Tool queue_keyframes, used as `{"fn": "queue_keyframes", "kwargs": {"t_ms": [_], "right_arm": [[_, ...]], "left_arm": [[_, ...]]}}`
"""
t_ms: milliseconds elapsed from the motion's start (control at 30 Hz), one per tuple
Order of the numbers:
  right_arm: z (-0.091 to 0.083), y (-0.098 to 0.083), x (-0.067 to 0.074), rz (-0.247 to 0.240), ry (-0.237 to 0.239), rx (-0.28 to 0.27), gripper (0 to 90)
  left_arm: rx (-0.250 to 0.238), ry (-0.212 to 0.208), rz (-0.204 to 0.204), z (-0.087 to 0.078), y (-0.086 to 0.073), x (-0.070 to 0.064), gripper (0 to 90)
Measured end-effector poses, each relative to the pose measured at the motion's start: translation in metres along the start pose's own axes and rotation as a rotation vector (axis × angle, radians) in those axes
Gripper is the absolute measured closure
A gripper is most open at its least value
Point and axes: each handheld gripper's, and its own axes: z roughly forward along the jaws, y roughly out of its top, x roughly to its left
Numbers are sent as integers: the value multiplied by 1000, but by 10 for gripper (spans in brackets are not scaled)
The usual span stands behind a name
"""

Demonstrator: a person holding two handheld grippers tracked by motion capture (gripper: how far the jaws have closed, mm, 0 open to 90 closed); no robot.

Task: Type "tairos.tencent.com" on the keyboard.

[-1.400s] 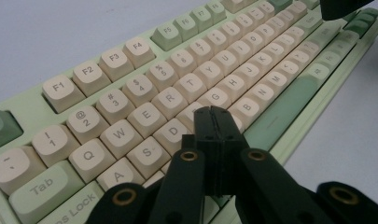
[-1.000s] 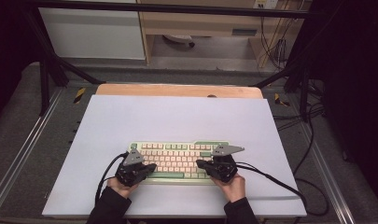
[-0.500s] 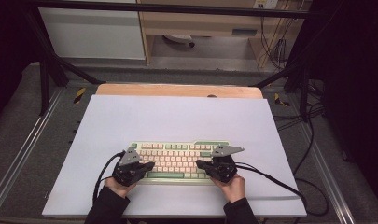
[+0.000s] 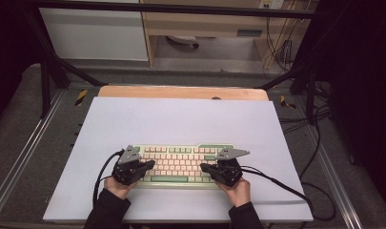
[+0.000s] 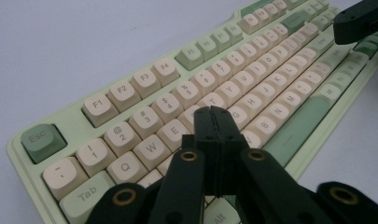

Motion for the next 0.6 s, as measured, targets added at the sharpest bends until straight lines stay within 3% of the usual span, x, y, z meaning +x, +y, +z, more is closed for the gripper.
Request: {"fn": "queue_keyframes", "kwargs": {"t_ms": [600], "right_arm": [[0,0,0,-5,1,-1,899]], "left_arm": [[39,47,-21,21,3,11,900]]}}
